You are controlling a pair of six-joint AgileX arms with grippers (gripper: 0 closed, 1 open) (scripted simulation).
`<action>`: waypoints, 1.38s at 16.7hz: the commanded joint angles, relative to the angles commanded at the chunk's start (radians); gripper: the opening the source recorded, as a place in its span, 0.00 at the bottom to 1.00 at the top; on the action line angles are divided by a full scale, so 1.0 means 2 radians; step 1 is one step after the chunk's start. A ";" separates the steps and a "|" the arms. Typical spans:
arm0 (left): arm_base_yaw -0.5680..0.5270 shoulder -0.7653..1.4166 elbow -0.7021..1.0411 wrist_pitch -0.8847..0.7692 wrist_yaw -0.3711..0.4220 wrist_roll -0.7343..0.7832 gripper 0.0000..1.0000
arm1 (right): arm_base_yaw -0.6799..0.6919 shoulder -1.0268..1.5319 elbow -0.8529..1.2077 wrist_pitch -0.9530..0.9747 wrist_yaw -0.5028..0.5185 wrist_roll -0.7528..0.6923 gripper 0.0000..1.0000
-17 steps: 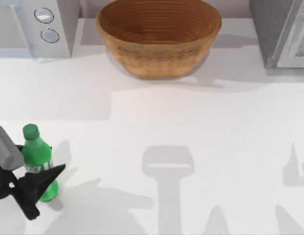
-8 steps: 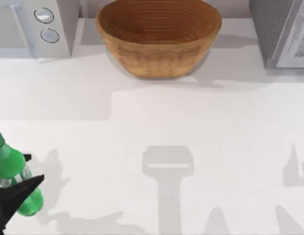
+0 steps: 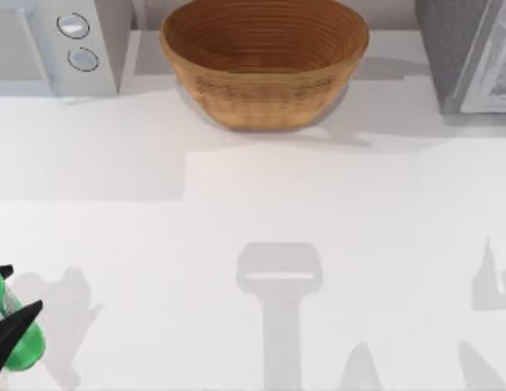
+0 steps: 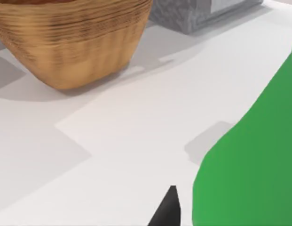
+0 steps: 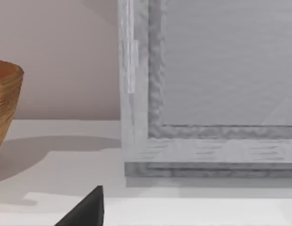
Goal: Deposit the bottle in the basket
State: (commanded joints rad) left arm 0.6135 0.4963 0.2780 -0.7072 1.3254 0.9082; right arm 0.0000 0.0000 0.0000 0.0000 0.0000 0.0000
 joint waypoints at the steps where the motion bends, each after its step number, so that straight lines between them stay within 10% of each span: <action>1: 0.002 -0.002 0.001 -0.003 0.000 0.001 0.00 | 0.000 0.000 0.000 0.000 0.000 0.000 1.00; 11: -0.040 0.071 0.068 0.014 -0.069 -0.034 0.00 | 0.000 0.000 0.000 0.000 0.000 0.000 1.00; 23: -0.348 0.488 0.492 0.154 -0.516 -0.274 0.00 | 0.000 0.000 0.000 0.000 0.000 0.000 1.00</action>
State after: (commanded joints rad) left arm -0.0815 1.4723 1.2624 -0.3992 0.2928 0.3599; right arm 0.0000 0.0000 0.0000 0.0000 0.0000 0.0000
